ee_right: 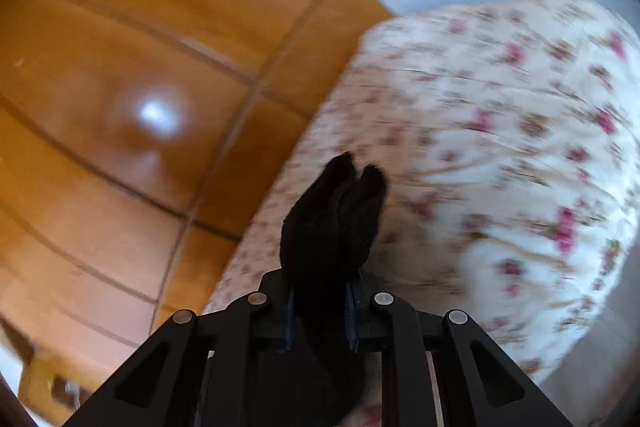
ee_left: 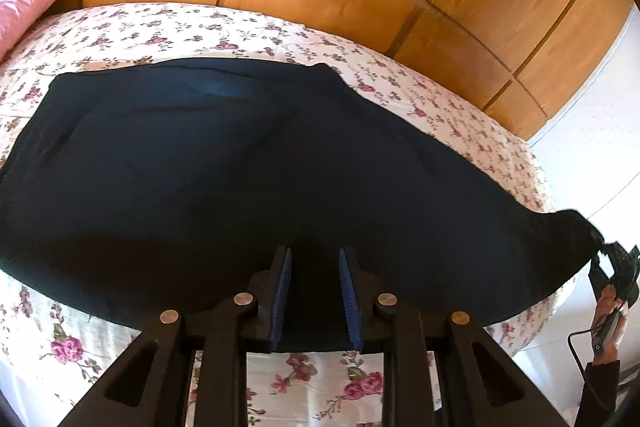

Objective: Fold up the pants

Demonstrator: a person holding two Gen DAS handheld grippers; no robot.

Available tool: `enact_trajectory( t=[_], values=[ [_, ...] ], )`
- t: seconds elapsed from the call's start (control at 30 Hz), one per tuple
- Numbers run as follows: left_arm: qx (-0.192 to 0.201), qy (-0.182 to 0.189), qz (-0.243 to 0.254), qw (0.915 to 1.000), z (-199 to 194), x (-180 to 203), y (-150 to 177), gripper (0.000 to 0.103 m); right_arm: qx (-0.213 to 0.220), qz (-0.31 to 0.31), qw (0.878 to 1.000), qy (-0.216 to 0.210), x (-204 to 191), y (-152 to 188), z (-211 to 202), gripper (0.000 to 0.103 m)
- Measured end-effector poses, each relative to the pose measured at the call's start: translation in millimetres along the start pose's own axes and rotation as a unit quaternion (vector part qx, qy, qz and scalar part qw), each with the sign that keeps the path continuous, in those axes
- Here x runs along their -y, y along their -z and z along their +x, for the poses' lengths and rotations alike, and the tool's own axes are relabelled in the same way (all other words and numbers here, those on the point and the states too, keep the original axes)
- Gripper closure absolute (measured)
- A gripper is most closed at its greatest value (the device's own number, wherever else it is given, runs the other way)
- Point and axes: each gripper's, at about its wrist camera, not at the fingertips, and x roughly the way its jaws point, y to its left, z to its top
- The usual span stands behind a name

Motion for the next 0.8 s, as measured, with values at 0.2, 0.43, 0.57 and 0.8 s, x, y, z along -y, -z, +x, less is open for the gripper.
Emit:
enact_trajectory(
  t=[0.2, 0.43, 0.57, 0.8],
  values=[
    [-0.001, 0.043, -0.005, 0.9991, -2, 4, -3, 0.078, -0.055, -0.086, 0.993, -0.056, -89, 30, 32, 0.084],
    [-0.012, 0.091, -0.013, 0.9957, 0, 10, -8, 0.079, -0.178, -0.183, 0.964, -0.076, -165, 127, 92, 0.084],
    [-0.022, 0.117, -0.026, 0.9925, 3, 11, -11, 0.078, -0.247, -0.236, 0.937, -0.072, -191, 190, 123, 0.084],
    [-0.044, 0.177, -0.057, 0.9816, 14, 16, -18, 0.078, -0.318, -0.308, 0.896, -0.046, -204, 273, 157, 0.084]
  ],
)
